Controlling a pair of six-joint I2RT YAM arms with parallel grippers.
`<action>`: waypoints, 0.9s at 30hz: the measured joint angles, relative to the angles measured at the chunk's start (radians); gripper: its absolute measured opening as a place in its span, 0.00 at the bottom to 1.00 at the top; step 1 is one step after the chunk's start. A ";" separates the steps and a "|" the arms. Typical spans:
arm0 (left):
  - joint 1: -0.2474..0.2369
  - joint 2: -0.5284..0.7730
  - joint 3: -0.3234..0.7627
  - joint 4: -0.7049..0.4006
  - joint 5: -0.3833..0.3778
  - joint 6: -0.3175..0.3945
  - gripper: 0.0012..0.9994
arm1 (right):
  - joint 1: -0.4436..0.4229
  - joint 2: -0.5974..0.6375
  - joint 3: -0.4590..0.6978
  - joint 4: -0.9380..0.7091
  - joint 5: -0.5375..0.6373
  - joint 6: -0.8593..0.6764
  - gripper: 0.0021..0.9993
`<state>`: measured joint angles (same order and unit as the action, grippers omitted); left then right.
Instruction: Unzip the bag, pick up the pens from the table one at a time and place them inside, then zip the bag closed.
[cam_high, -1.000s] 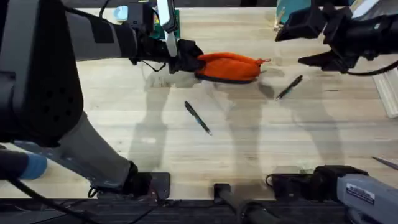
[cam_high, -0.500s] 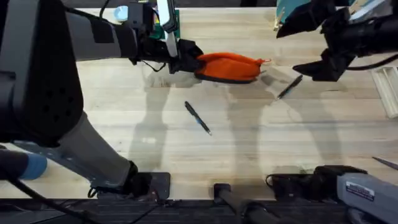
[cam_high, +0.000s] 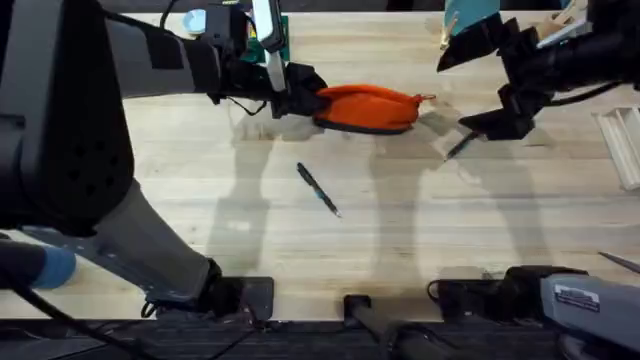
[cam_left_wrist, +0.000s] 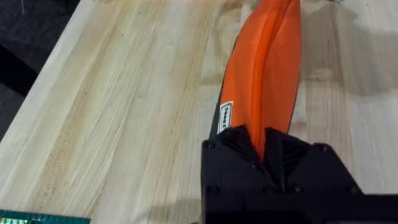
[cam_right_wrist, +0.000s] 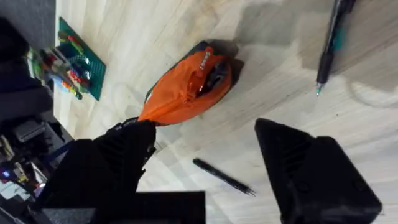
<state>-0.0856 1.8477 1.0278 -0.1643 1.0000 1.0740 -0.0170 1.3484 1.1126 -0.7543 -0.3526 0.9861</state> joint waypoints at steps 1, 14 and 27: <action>0.000 0.000 0.000 0.000 0.000 0.000 0.04 | 0.000 0.005 0.000 0.001 0.000 0.006 1.00; 0.000 0.000 0.000 0.000 0.000 0.000 0.04 | 0.059 0.080 0.000 0.124 0.009 0.032 1.00; 0.000 0.000 0.000 0.000 0.000 0.000 0.04 | 0.091 0.158 0.000 0.177 0.040 0.066 1.00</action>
<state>-0.0856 1.8477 1.0276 -0.1646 1.0000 1.0737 0.0740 1.5059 1.1126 -0.5769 -0.3125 1.0516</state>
